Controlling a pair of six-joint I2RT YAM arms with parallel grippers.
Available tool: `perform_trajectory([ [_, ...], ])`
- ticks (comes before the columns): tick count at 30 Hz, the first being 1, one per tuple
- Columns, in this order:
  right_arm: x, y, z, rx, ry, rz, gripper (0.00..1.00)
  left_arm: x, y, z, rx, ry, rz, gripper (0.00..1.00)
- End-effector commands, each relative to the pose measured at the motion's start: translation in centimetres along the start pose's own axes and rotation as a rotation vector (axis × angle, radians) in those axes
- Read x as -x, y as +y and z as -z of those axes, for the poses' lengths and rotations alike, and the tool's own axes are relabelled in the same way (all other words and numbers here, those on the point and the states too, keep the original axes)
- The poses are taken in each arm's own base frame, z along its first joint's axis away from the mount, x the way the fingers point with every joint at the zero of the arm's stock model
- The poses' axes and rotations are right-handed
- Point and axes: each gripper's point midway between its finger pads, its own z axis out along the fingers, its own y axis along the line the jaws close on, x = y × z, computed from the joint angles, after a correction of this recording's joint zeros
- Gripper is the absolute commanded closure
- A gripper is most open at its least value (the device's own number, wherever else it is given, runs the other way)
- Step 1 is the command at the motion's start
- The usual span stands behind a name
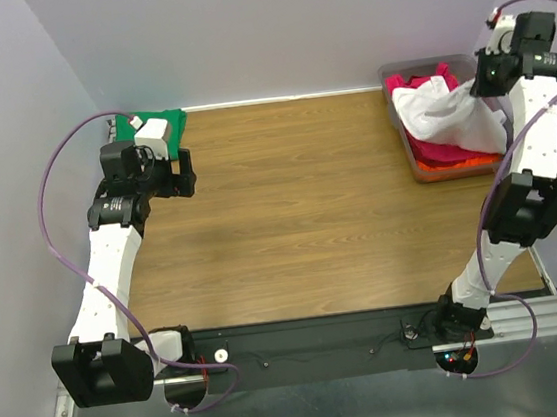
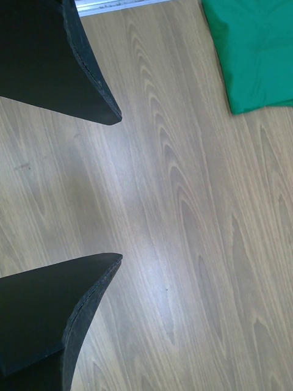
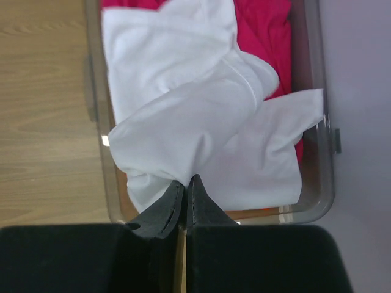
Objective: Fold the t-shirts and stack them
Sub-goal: Grab the tshirt from the pile, then move the tshirt to the center of the board
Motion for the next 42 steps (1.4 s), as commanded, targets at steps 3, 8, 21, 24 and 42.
perform_trajectory([
  [3,8.5,5.1,8.8,0.237,-0.313,0.128,0.99,3.7,-1.3,1.7,-0.053,-0.116,-0.012,0.01],
  [8,12.5,10.7,16.8,0.5,-0.528,0.219,0.99,5.0,-2.7,2.0,-0.134,-0.121,0.002,0.01],
  [21,18.4,23.4,31.9,1.1,-0.862,0.24,0.99,10.5,-4.2,3.7,-0.296,-0.214,0.078,0.01],
  [24,17.3,26.5,31.8,1.188,-0.807,0.209,0.99,11.3,-3.9,4.3,-0.317,-0.237,0.087,0.01],
  [42,-6.3,23.9,5.0,0.751,-0.104,0.012,0.07,0.5,-6.3,0.6,-0.302,-0.031,-0.273,0.01],
])
